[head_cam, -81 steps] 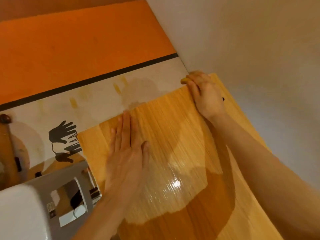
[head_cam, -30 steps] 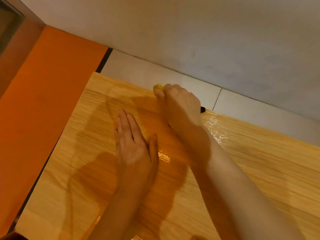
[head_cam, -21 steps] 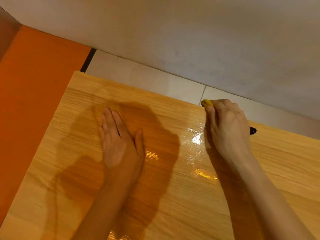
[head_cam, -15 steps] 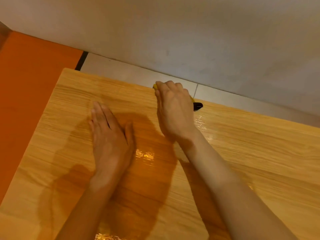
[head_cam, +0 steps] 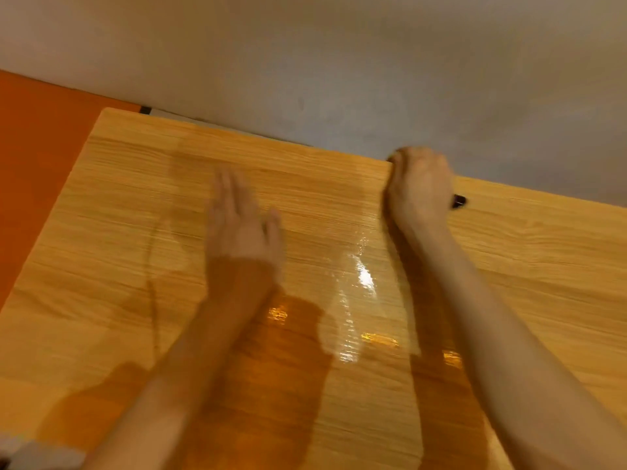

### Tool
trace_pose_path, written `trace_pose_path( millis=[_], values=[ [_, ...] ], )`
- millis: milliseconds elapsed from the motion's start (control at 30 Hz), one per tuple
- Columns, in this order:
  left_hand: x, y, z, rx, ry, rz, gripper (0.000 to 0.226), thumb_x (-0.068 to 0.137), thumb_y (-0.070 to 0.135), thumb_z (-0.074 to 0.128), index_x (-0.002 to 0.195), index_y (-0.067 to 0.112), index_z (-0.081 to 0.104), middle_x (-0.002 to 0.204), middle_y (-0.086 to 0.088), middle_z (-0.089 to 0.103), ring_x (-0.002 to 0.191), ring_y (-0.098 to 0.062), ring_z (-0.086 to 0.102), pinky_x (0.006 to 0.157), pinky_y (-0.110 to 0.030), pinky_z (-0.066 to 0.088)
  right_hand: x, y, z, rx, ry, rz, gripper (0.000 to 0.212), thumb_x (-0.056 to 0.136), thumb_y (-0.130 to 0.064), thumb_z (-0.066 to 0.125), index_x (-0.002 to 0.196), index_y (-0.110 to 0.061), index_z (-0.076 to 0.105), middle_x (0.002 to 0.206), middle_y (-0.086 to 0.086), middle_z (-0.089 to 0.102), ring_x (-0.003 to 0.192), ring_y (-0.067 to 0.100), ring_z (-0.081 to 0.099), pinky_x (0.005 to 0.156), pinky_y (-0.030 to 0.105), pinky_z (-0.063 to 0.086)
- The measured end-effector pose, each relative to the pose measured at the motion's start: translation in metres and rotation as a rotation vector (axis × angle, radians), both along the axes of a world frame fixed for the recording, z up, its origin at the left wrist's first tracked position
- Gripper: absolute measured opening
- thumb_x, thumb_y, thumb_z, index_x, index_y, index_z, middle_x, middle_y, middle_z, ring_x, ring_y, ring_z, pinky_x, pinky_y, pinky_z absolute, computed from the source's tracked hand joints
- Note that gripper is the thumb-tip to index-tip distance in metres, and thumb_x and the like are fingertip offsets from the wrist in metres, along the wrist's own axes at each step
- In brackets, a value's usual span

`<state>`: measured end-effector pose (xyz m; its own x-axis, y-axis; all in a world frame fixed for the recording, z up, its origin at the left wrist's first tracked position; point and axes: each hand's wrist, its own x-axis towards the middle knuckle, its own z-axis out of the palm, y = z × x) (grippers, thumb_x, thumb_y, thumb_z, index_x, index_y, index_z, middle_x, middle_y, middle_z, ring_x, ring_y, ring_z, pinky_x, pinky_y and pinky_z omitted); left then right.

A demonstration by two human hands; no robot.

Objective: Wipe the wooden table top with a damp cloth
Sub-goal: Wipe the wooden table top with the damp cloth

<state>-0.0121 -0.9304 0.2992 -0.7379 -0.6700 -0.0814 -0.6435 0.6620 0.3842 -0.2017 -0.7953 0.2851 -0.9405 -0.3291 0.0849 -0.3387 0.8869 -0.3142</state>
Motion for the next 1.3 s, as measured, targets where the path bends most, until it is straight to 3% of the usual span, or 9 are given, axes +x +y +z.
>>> trace_pose_path(
  millis=[100, 200, 367, 567, 800, 967, 1033, 1167, 1300],
  values=[
    [-0.018, 0.079, 0.0, 0.016, 0.026, -0.143, 0.074, 0.094, 0.039, 0.003, 0.158, 0.002, 0.001, 0.167, -0.016, -0.004, 0.156, -0.028, -0.003, 0.126, -0.037, -0.003, 0.023, -0.043, -0.004, -0.113, 0.058, 0.245, 0.032, 0.103, -0.024, 0.036, 0.117, -0.013, 0.063, 0.11, 0.009, 0.065, 0.102, 0.032, 0.056, 0.089, 0.038, 0.038],
    [-0.028, 0.111, -0.009, 0.016, -0.027, -0.14, 0.075, 0.094, 0.041, 0.005, 0.157, 0.0, 0.002, 0.166, -0.018, -0.004, 0.156, -0.03, -0.002, 0.123, -0.037, -0.005, 0.018, -0.025, -0.006, -0.193, 0.061, 0.334, 0.032, 0.104, -0.028, 0.037, 0.12, -0.015, 0.062, 0.107, 0.005, 0.066, 0.099, 0.027, 0.056, 0.086, 0.034, 0.04],
    [-0.022, 0.109, -0.019, -0.037, -0.046, -0.196, 0.081, 0.096, 0.051, 0.008, 0.157, -0.003, 0.005, 0.166, -0.021, -0.003, 0.155, -0.033, -0.002, 0.126, -0.043, 0.001, -0.012, 0.072, -0.009, -0.16, 0.045, 0.256, 0.035, 0.105, -0.033, 0.037, 0.119, -0.015, 0.063, 0.108, 0.008, 0.065, 0.101, 0.03, 0.055, 0.09, 0.036, 0.04],
    [-0.021, 0.107, -0.015, -0.038, -0.081, -0.206, 0.078, 0.101, 0.05, 0.017, 0.158, 0.0, 0.003, 0.167, -0.017, -0.007, 0.156, -0.028, -0.007, 0.126, -0.04, -0.002, -0.056, 0.2, 0.004, -0.066, 0.01, 0.189, 0.033, 0.105, -0.025, 0.038, 0.12, -0.008, 0.062, 0.111, 0.014, 0.064, 0.104, 0.033, 0.054, 0.107, 0.047, 0.037],
    [-0.019, 0.103, -0.012, -0.05, -0.181, -0.182, 0.084, 0.095, 0.059, 0.01, 0.159, 0.004, -0.003, 0.167, -0.013, -0.012, 0.155, -0.024, -0.012, 0.125, -0.039, -0.004, -0.108, 0.339, 0.008, 0.022, -0.012, 0.113, 0.032, 0.104, -0.022, 0.036, 0.115, -0.003, 0.06, 0.11, 0.02, 0.062, 0.106, 0.036, 0.053, 0.112, 0.049, 0.03],
    [-0.028, 0.122, -0.013, -0.014, -0.145, -0.018, 0.087, 0.097, 0.066, 0.007, 0.158, 0.005, 0.0, 0.168, -0.015, -0.006, 0.156, -0.027, -0.006, 0.126, -0.045, -0.003, -0.14, 0.419, 0.014, 0.036, -0.025, 0.03, 0.029, 0.105, -0.018, 0.037, 0.109, -0.004, 0.062, 0.107, 0.019, 0.063, 0.106, 0.035, 0.054, 0.115, 0.047, 0.022],
    [-0.051, 0.164, -0.008, -0.03, -0.102, -0.018, 0.078, 0.102, 0.055, 0.016, 0.158, 0.002, 0.003, 0.167, -0.017, -0.002, 0.156, -0.03, -0.002, 0.126, -0.047, 0.001, -0.15, 0.434, 0.012, 0.039, -0.013, -0.033, 0.03, 0.105, -0.017, 0.037, 0.104, -0.004, 0.063, 0.105, 0.019, 0.064, 0.104, 0.037, 0.054, 0.115, 0.048, 0.022],
    [-0.111, 0.312, 0.007, 0.029, -0.019, -0.307, 0.065, 0.107, 0.034, 0.026, 0.159, 0.006, -0.002, 0.167, -0.011, -0.011, 0.155, -0.021, -0.011, 0.128, -0.039, -0.002, -0.145, 0.41, 0.008, -0.046, -0.006, -0.182, 0.03, 0.104, -0.015, 0.035, 0.106, -0.005, 0.064, 0.109, 0.016, 0.064, 0.106, 0.035, 0.052, 0.11, 0.039, 0.027],
    [-0.16, 0.449, 0.001, 0.009, 0.071, -0.483, 0.062, 0.102, 0.023, 0.027, 0.156, -0.004, 0.016, 0.166, -0.021, 0.009, 0.155, -0.032, 0.01, 0.126, -0.045, 0.017, -0.121, 0.364, 0.004, -0.225, -0.037, 0.11, 0.025, 0.102, -0.019, 0.044, 0.114, -0.011, 0.065, 0.109, 0.008, 0.065, 0.106, 0.026, 0.053, 0.101, 0.035, 0.037]
  ],
)
